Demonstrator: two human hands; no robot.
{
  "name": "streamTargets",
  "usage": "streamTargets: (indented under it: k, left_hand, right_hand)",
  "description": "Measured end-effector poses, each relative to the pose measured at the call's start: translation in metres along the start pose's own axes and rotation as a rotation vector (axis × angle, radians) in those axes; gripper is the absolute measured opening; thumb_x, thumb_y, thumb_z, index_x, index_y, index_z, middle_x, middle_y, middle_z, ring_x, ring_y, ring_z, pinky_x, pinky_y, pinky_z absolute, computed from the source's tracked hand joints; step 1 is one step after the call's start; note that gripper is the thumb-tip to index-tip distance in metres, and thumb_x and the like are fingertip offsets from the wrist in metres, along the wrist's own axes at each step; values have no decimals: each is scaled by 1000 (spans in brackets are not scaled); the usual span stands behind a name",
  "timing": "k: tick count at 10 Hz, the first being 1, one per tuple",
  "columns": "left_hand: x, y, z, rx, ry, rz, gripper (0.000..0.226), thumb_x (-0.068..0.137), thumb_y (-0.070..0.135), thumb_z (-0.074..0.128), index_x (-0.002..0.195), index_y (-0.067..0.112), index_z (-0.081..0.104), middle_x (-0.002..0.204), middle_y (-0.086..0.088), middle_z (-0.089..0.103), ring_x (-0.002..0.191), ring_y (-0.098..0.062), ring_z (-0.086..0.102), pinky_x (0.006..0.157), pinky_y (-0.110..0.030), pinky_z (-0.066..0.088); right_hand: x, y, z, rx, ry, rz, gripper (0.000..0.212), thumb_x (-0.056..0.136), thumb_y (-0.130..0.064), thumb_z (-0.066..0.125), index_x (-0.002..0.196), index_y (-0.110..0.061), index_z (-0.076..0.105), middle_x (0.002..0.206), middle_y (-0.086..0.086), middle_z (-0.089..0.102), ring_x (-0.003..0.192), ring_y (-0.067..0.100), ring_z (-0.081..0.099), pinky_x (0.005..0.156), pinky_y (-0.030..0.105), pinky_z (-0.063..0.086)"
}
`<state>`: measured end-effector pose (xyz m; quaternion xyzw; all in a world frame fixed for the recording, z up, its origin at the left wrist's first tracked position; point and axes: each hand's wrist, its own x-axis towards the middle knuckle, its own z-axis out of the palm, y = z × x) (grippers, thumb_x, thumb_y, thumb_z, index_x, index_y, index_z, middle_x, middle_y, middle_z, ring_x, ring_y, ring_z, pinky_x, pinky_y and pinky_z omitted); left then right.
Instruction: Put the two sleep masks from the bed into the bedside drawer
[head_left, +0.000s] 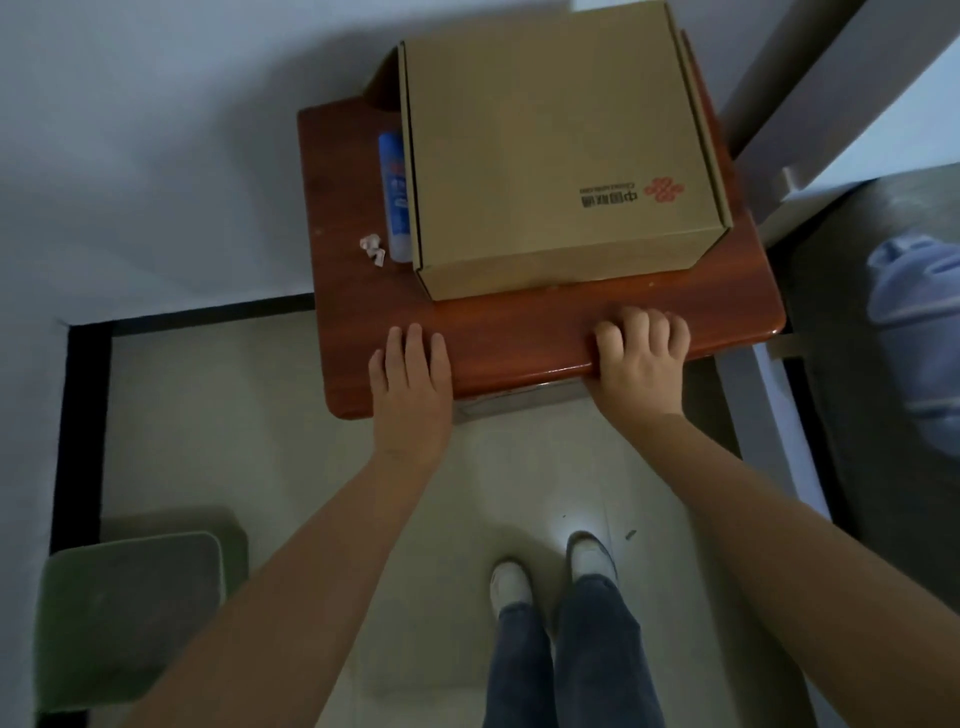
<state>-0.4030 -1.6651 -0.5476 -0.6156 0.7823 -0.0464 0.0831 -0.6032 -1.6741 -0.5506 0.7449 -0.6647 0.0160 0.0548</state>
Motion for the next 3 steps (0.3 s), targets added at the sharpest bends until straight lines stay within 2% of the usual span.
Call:
streamTargets:
  k: [1, 2, 3]
  left_hand:
    - [-9, -2, 1, -101, -82, -1, 83, 50, 41, 86, 113, -6, 59, 112, -32, 66, 104, -47, 61, 80, -58, 52]
    - [-14, -15, 4, -207, 55, 69, 64, 75, 39, 65, 113, -11, 58, 117, -36, 60, 108, -52, 57, 83, -63, 48]
    - [-13, -17, 5, -248, 105, 35, 52, 84, 26, 47, 115, -14, 55, 120, -34, 59, 111, -50, 55, 88, -62, 46]
  right_hand:
    - [-7, 0, -8, 84, -96, -1, 51, 45, -13, 84, 87, 0, 58, 85, 27, 67, 80, 43, 64, 77, 61, 49]
    - [-16, 12, -17, 358, -164, -58, 54, 59, -19, 81, 100, 6, 59, 105, 32, 60, 100, 50, 55, 93, 64, 38]
    - [-14, 25, -40, 746, -51, 17, 35, 80, -29, 61, 103, -2, 62, 108, 18, 65, 105, 24, 58, 95, 28, 43]
